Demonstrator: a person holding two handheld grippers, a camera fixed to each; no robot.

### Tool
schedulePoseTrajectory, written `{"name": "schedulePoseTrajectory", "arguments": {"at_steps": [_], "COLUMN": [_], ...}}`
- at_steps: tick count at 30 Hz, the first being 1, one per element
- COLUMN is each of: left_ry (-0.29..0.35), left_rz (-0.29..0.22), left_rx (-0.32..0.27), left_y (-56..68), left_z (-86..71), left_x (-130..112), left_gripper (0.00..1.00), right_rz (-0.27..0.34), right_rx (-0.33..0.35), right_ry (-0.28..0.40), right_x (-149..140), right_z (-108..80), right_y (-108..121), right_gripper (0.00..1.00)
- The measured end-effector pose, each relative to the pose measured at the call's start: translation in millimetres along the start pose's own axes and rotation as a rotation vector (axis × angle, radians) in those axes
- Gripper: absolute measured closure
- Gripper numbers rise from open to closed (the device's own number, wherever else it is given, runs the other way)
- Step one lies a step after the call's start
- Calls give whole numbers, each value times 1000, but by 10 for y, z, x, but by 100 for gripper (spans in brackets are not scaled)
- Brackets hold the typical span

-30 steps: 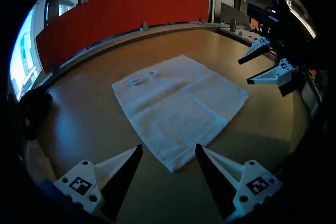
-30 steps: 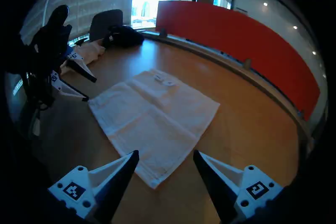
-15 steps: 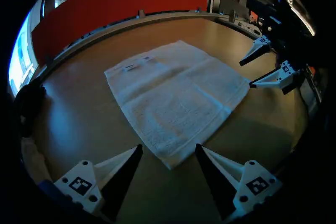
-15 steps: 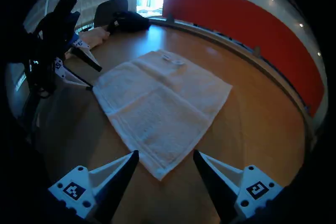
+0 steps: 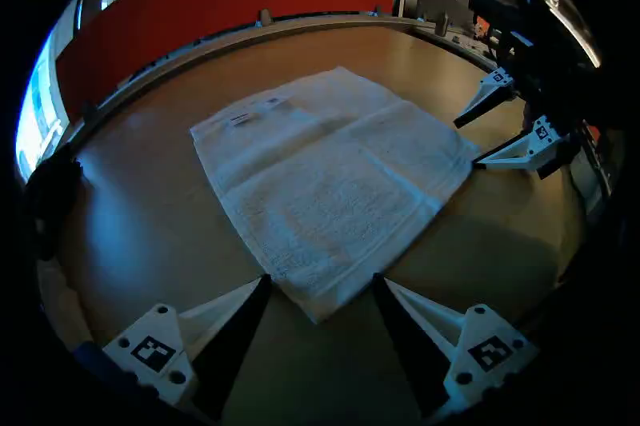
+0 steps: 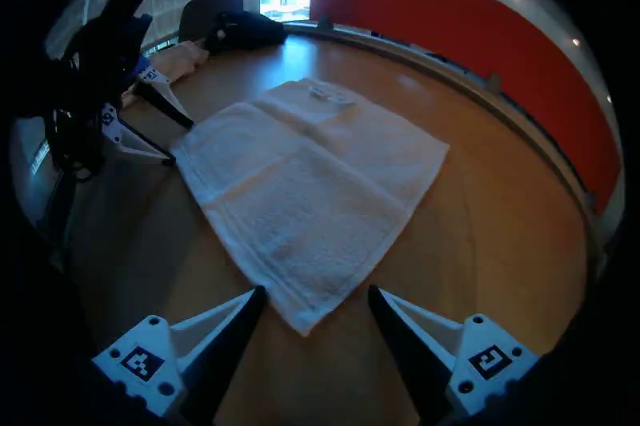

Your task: Fold towel

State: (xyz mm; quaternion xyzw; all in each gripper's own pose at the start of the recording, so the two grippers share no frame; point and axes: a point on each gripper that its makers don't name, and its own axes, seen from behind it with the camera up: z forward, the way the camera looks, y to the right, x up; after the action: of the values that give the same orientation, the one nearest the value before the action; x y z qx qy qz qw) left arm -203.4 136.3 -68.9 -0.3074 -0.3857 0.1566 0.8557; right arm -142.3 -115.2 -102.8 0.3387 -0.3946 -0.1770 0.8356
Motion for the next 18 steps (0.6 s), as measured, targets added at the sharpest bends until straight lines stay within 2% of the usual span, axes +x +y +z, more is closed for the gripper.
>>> {"name": "schedulePoseTrajectory", "arguments": {"at_steps": [6,13,18], "left_ry": [6,1,-2], "left_rz": [-1,-8,-17], "left_rx": [13,18,24], "left_y": [-6,-5,0], "left_z": [1,-3,-8], "left_x": [-4,-6,-13], "left_gripper": [7,8,13], "right_rz": [19,21,16], "right_rx": [11,31,37], "right_ry": [1,2,1], "right_x": [-21,-18,-14], "right_z": [7,10,15], "right_y": [-16,-58,-73], "right_gripper": [3,21,31]}}
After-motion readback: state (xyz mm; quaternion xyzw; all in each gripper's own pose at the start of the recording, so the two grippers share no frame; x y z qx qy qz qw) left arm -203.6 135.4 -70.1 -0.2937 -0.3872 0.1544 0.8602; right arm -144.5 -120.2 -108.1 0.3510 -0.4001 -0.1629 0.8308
